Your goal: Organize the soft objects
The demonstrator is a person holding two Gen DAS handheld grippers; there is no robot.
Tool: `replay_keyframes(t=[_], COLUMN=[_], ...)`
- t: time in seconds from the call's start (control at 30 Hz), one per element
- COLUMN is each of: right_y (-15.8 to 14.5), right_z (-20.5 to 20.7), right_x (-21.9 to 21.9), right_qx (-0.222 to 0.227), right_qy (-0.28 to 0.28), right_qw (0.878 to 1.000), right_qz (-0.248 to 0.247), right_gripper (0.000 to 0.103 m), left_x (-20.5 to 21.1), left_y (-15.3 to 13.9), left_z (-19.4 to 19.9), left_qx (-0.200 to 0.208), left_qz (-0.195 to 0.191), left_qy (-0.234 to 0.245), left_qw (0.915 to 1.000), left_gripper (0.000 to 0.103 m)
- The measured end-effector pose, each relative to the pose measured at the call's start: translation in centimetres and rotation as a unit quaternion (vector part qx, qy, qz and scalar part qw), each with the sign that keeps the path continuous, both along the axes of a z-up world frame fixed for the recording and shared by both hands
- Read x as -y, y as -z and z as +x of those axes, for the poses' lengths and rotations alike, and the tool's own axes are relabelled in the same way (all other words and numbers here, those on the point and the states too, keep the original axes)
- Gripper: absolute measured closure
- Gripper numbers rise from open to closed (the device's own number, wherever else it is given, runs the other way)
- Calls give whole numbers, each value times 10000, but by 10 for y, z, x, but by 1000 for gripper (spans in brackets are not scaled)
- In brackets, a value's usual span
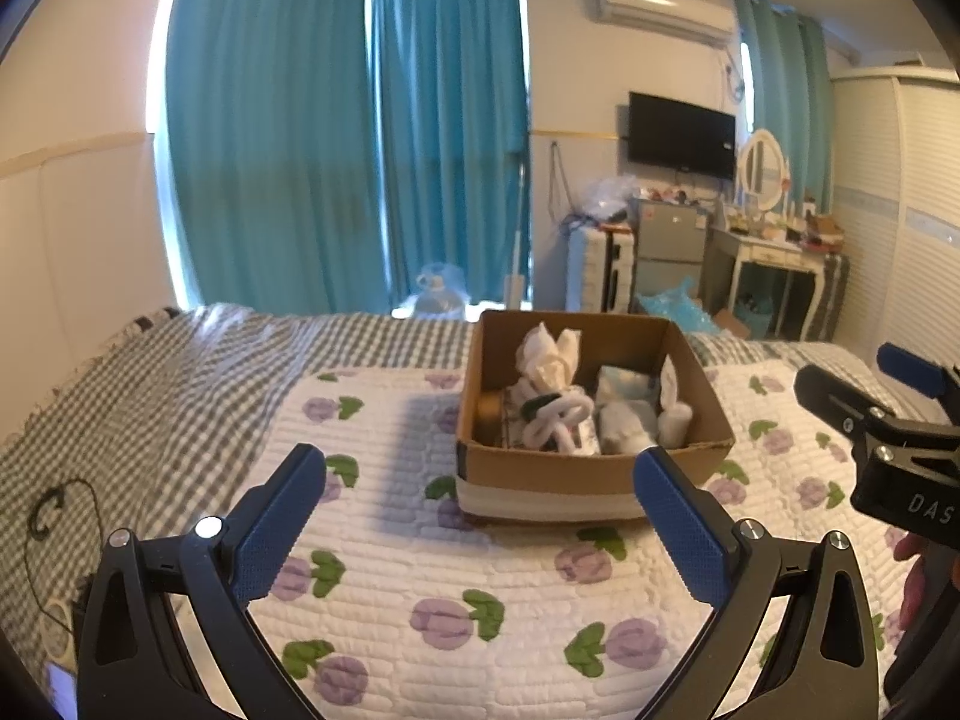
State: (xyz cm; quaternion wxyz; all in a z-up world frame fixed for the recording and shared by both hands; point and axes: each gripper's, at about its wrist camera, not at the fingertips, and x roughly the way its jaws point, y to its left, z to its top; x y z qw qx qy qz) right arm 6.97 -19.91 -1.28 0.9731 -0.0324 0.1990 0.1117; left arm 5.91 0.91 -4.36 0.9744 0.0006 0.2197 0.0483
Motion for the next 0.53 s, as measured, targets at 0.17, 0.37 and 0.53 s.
replay_keyframes(t=[0.17,0.37,0.53], right_y=[2,2,5], right_z=[2,1,3], right_x=[-5,-6,-8], right_qx=[-6,2,-36], right_qy=[16,-7,-3], right_qw=[9999,9999,9999], right_qz=[-113,-112,-132], right_gripper=[0,0,0], left_x=[-2,-3,-4], left_y=[1,3,7], left_z=[0,1,3], left_qx=[18,49,-8], left_qz=[-36,-21,-2], left_qy=[-27,-64,-87], left_qw=[10000,10000,10000], left_gripper=[0,0,0])
